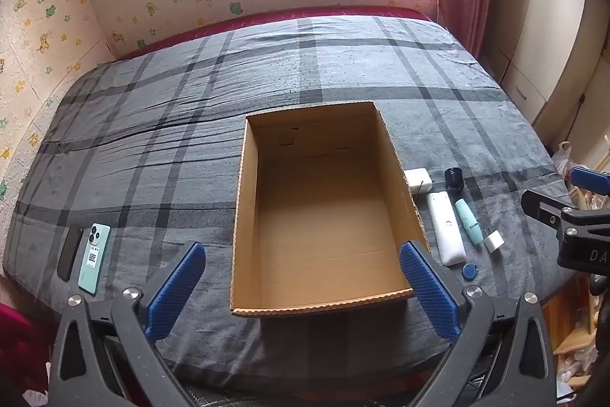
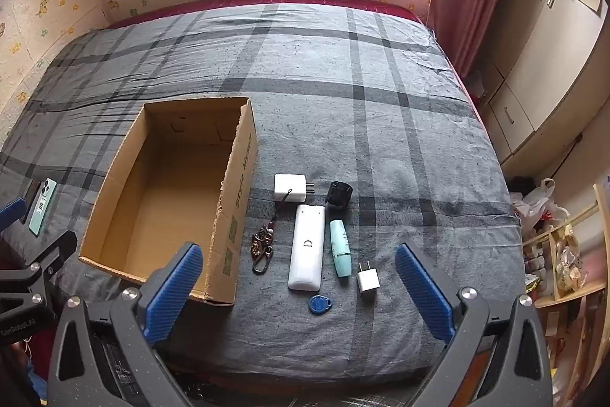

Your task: Organize rigid objects

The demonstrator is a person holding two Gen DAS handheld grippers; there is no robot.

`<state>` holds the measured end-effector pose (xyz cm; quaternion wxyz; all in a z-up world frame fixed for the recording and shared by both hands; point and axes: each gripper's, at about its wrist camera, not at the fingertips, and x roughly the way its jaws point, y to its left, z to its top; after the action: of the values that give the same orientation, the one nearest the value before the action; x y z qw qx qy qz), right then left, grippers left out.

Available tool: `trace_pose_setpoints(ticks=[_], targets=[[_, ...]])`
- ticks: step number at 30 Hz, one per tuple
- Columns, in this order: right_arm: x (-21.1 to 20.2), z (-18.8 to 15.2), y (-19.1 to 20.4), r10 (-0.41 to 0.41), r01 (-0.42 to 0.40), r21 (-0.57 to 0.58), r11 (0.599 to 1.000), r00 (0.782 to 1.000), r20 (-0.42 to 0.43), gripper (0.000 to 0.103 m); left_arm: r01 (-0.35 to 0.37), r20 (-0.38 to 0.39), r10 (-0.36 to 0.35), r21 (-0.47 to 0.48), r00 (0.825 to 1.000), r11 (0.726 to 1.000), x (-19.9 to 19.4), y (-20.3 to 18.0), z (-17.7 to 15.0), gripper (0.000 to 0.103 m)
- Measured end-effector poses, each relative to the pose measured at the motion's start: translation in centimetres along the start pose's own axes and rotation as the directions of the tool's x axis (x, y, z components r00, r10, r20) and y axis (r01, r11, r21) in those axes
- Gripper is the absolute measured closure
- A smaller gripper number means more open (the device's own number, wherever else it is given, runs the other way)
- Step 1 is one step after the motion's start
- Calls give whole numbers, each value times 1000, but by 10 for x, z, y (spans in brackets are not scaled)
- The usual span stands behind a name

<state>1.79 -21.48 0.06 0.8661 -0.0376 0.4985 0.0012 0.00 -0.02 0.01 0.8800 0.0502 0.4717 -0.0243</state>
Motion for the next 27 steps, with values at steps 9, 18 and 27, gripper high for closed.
trace_pose_setpoints(ticks=[9, 18, 27], targets=[[0, -1, 0, -4, 4, 0, 1000, 1000, -9, 0, 14, -3, -14, 7, 1000, 1000, -4, -1, 4, 0], [-2, -2, 0, -4, 4, -1, 1000, 1000, -5, 0, 11, 16, -11, 16, 1000, 1000, -4, -4, 1, 0], [-2, -2, -5, -2, 2, 0, 1000, 1000, -4, 0, 3, 17, -3, 10, 1000, 1000, -3, -2, 1, 0]])
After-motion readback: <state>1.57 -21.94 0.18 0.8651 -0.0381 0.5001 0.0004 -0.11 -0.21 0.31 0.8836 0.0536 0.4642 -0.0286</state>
